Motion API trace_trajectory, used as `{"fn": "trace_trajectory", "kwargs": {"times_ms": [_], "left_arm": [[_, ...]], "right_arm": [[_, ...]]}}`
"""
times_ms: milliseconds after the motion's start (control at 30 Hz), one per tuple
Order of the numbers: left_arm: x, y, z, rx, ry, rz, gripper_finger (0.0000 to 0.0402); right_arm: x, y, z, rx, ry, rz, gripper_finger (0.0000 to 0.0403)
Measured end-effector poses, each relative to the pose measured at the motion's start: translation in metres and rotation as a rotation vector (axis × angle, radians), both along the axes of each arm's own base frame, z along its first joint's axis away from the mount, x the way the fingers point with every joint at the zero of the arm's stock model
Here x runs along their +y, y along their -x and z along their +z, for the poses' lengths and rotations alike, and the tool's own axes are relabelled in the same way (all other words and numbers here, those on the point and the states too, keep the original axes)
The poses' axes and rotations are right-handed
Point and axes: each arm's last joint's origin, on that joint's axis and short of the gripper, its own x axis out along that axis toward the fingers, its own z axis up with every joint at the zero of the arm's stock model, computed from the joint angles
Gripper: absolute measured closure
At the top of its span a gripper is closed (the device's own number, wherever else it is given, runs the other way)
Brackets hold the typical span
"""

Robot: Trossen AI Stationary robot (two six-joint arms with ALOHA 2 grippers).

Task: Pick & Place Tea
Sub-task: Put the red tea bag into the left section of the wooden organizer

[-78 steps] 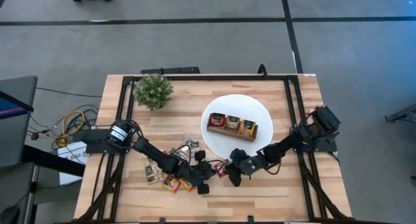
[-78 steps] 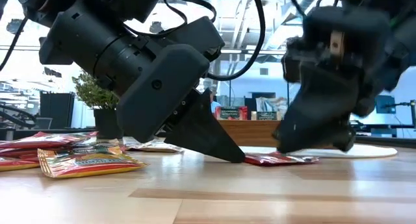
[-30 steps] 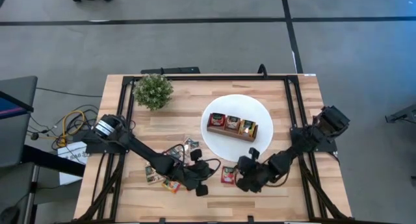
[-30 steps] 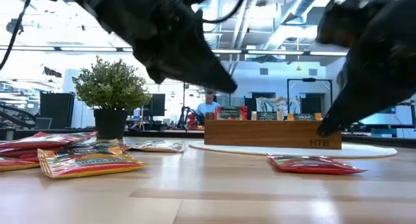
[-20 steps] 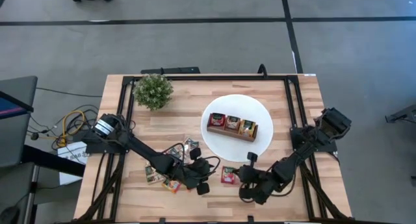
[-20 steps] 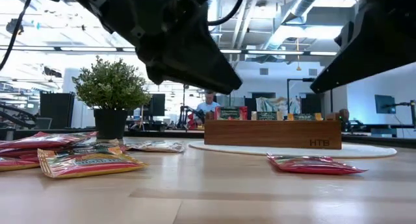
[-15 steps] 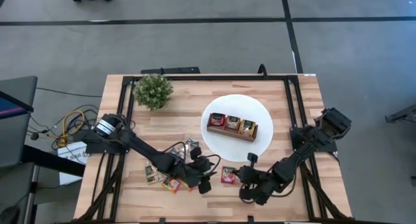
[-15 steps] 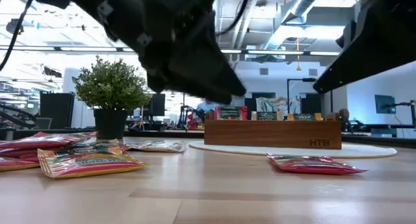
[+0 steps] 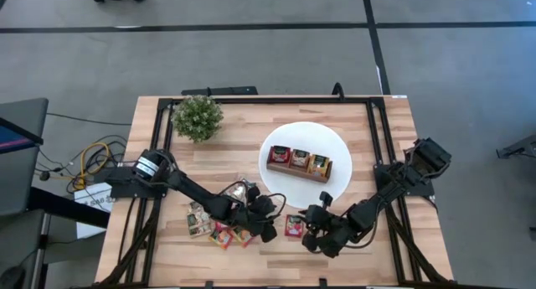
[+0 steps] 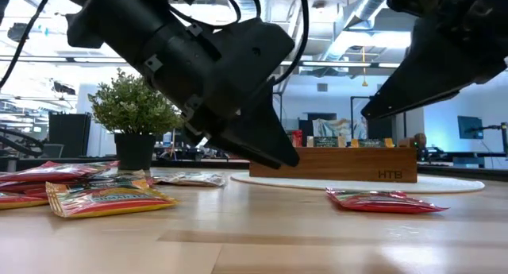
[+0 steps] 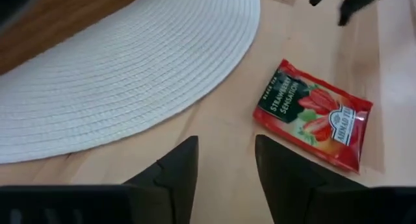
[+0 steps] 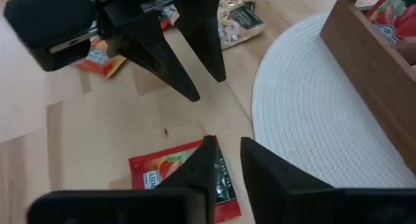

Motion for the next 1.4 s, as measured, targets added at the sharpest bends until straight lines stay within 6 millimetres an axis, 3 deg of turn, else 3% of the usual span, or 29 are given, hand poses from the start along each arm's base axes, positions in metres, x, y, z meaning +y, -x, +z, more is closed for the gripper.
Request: {"fn": "trace_trajectory", "kwargs": {"times_ms": [167,367,667,1000,1200,1400], "left_arm": [[-0.001,0.000,0.000,0.003,0.006,-0.004,0.0239],[0.003,-0.005,-0.003,-0.026,0.022,0.008,0.0234],[0.020,-0.014,-0.016,-0.025,0.204,0.077,0.0234],[0.026,-0.023,-0.027,-0.077,0.174,0.053,0.0235],[0.023,-0.024,-0.026,-0.077,0.201,-0.021,0.0236],[0.012,-0.022,-0.024,-0.083,0.104,-0.134,0.0252]], "right_arm": [[0.002,0.001,-0.001,-0.006,0.023,0.003,0.0305],[0.000,0.002,-0.002,0.013,0.045,0.006,0.0286],[0.008,0.008,-0.003,0.034,0.019,0.049,0.0284],[0.029,0.028,-0.004,0.095,-0.007,0.172,0.0284],[0.030,0.028,-0.004,0.088,-0.010,0.175,0.0284],[0.030,0.028,-0.004,0.089,-0.011,0.176,0.0284]]}}
